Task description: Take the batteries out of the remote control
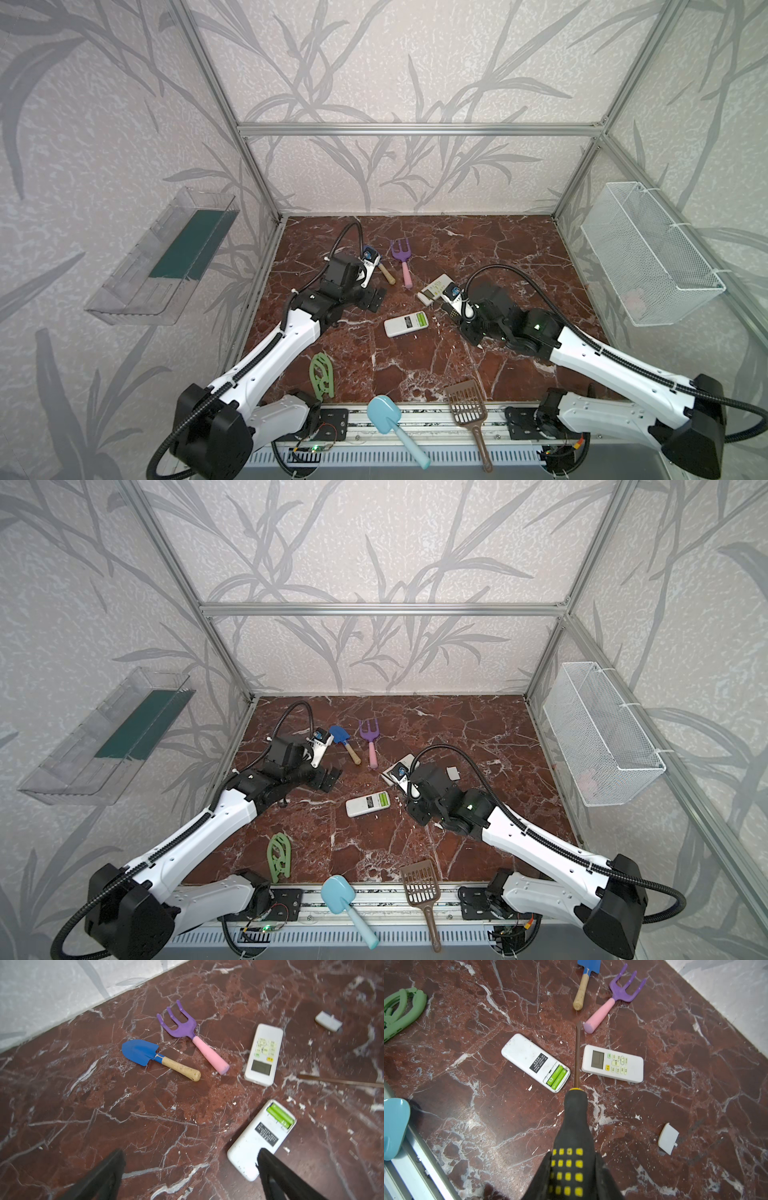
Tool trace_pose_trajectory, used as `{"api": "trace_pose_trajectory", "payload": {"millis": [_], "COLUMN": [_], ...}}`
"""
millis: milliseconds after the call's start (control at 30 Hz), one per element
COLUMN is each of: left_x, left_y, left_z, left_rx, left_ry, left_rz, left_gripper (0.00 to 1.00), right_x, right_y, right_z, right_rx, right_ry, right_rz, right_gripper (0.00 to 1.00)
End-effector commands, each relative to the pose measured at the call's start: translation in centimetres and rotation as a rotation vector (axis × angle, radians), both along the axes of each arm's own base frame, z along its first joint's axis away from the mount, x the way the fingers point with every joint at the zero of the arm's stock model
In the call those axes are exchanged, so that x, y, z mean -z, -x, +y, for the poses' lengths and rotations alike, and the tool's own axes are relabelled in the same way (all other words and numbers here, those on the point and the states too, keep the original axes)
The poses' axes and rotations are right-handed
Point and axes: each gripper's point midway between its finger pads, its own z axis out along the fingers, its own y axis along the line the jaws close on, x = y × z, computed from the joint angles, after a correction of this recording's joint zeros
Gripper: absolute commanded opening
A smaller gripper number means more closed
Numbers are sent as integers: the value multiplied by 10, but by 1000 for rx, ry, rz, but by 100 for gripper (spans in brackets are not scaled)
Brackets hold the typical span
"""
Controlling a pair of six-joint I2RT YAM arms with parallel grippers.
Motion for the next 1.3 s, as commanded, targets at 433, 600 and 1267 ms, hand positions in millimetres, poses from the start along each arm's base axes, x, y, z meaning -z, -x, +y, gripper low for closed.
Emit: {"api": "trace_pose_trajectory", "payload": {"millis": [433,600,1267], "left_x": [91,107,149], "left_y": [26,25,35], "left_z": [-40,-49,-83], "left_rx": [514,577,720], "left_ry": [-416,-448,-513], "left_rz": [139,162,271], "left_gripper": [98,96,88], "right_x": [2,10,29], "right_y": [-1,-1,-5], "right_z": [-12,-14,-22], "right_rx": [83,86,94], "right_ry": [-8,-14,10], "right_rz": [163,188,249], "right_gripper": [0,0,0]}}
